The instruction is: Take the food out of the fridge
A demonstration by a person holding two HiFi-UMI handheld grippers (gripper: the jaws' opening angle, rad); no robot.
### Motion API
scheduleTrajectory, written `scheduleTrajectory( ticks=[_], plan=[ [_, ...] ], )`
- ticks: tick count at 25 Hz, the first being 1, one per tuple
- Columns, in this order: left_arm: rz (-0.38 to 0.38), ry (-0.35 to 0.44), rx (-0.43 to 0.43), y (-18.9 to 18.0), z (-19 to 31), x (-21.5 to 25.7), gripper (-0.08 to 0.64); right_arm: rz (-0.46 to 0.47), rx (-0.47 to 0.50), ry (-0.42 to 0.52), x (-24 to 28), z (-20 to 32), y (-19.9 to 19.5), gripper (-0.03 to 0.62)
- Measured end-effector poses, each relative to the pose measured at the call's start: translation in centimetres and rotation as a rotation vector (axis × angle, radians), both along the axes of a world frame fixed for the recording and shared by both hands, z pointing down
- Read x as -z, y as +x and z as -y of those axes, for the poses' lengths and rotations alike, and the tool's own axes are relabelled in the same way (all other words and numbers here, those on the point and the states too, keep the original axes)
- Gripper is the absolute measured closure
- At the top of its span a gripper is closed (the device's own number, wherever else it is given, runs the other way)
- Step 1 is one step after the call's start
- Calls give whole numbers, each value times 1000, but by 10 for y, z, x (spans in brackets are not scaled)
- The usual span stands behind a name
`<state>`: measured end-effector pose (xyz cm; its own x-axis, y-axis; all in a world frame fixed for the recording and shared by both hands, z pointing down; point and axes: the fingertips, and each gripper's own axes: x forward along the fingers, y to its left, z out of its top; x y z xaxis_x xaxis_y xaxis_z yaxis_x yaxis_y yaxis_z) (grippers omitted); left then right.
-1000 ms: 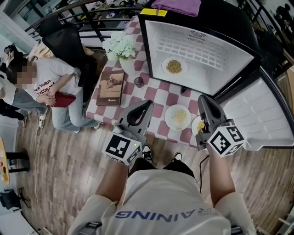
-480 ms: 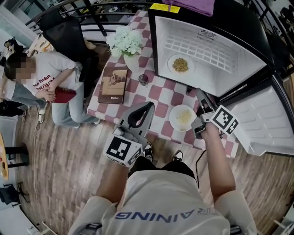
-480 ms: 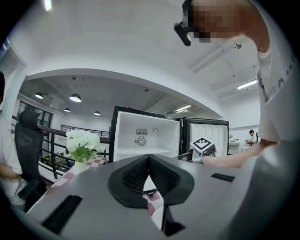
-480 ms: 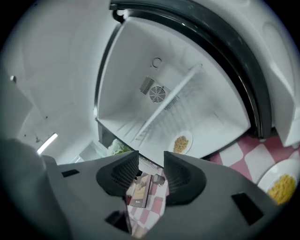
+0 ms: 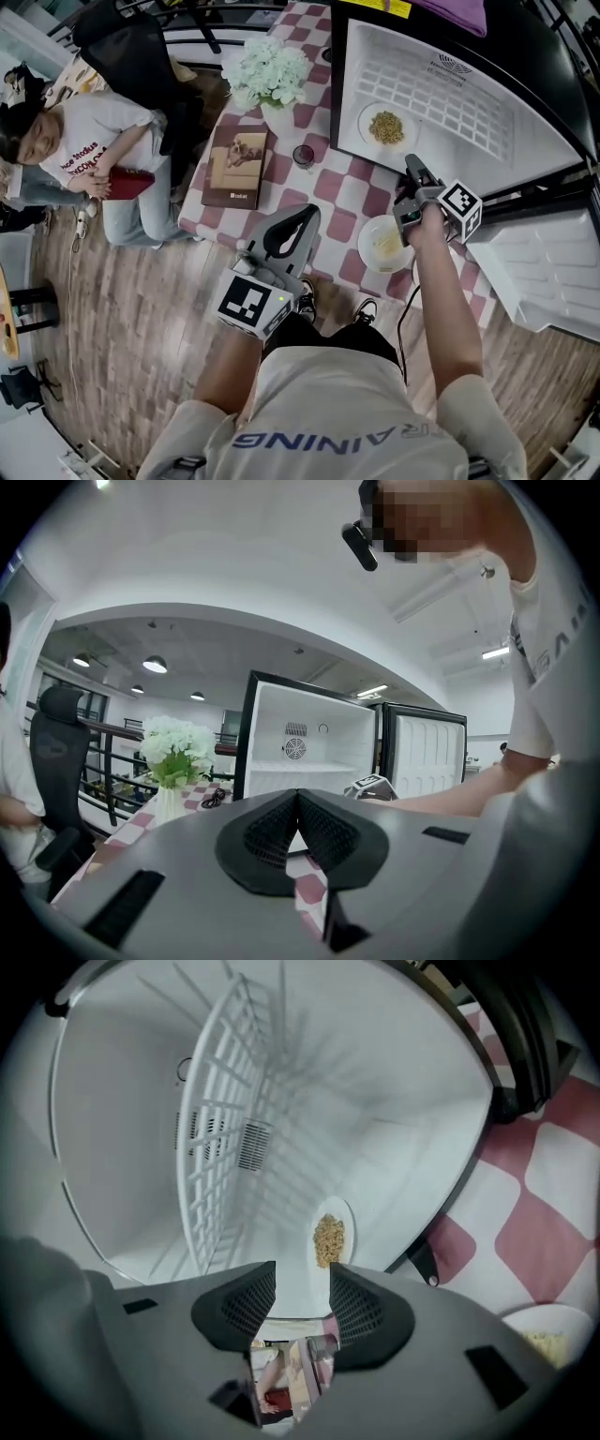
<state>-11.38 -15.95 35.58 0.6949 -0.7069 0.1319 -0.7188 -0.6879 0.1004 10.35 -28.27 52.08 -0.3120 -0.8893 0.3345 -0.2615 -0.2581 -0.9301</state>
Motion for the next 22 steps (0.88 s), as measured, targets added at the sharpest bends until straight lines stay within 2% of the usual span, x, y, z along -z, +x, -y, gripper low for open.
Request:
scheduleTrajectory(
  ticks=[8, 14, 22],
  plan=[
    [2, -42, 7, -6, 16, -19, 552, 35, -46, -100, -45, 38, 1, 420],
    [2, -55, 15, -9, 21, -25, 552, 47, -72, -156, -64, 48, 6, 420],
    [1, -62, 2, -8, 21, -32, 552, 77, -108, -143, -68, 60, 12, 422]
  ],
)
